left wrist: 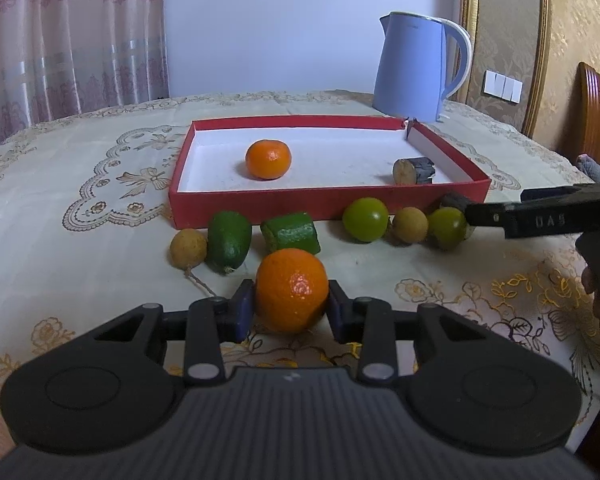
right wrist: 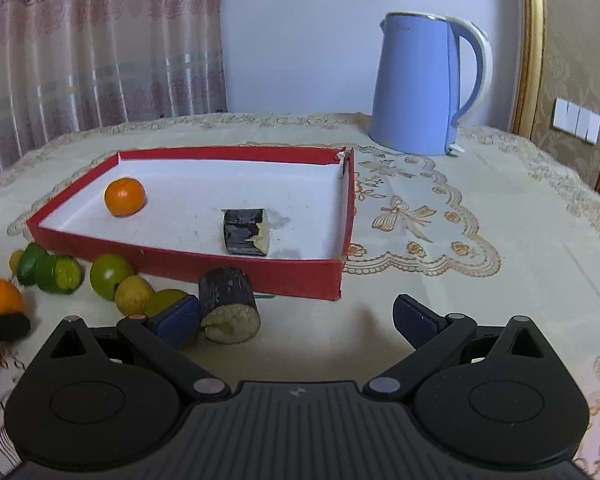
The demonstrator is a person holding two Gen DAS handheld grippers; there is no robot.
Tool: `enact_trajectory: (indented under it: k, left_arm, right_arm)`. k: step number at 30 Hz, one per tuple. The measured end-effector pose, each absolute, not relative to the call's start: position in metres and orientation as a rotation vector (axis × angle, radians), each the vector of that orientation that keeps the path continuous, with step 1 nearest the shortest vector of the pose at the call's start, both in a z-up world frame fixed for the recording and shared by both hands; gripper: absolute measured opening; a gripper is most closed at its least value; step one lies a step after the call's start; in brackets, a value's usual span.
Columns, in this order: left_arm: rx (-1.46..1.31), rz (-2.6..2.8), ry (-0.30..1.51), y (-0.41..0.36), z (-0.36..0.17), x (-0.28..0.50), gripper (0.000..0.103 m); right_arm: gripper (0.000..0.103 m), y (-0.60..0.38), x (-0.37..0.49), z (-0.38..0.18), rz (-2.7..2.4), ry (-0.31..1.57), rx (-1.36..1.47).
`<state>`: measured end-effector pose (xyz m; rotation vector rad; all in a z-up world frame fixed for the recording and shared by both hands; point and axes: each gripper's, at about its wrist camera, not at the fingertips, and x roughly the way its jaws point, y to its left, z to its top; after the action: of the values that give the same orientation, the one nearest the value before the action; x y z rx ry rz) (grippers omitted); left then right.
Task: Organize fruits
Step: 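Grasp the large orange with the left gripper while the right gripper grasps the eggplant cylinder, then carry the eggplant cylinder into the tray and open the right gripper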
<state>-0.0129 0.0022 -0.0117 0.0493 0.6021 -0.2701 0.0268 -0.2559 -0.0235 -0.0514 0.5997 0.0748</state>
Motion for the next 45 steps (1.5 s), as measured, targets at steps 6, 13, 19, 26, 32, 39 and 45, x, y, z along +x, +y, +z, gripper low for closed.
enact_trajectory:
  k: [6, 13, 19, 26, 32, 39, 45]
  left_arm:
    - [0.053, -0.271, 0.603, 0.002, -0.012, -0.014, 0.034]
    - [0.043, -0.259, 0.602, 0.005, -0.009, -0.013, 0.034]
    - [0.05, -0.269, 0.605, 0.002, -0.009, -0.014, 0.034]
    - [0.049, -0.275, 0.611, 0.001, -0.01, -0.012, 0.034]
    - [0.055, -0.276, 0.611, 0.0, -0.012, -0.013, 0.034]
    - [0.05, -0.276, 0.61, 0.0, -0.014, -0.012, 0.034]
    - [0.055, -0.277, 0.605, 0.0, -0.015, -0.011, 0.034]
  right_arm:
    - [0.102, -0.248, 0.029, -0.023, 0.07, 0.577, -0.101]
    - [0.102, -0.25, 0.025, -0.021, 0.224, 0.55, -0.089]
    - [0.1, -0.259, 0.041, -0.023, 0.231, 0.572, -0.055]
    - [0.087, -0.259, 0.034, -0.027, 0.177, 0.566, -0.05]
    - [0.052, -0.244, 0.042, -0.034, 0.205, 0.621, -0.108]
    - [0.038, -0.235, 0.037, -0.036, 0.215, 0.604, -0.135]
    - [0.034, -0.225, 0.032, -0.035, 0.197, 0.588, -0.187]
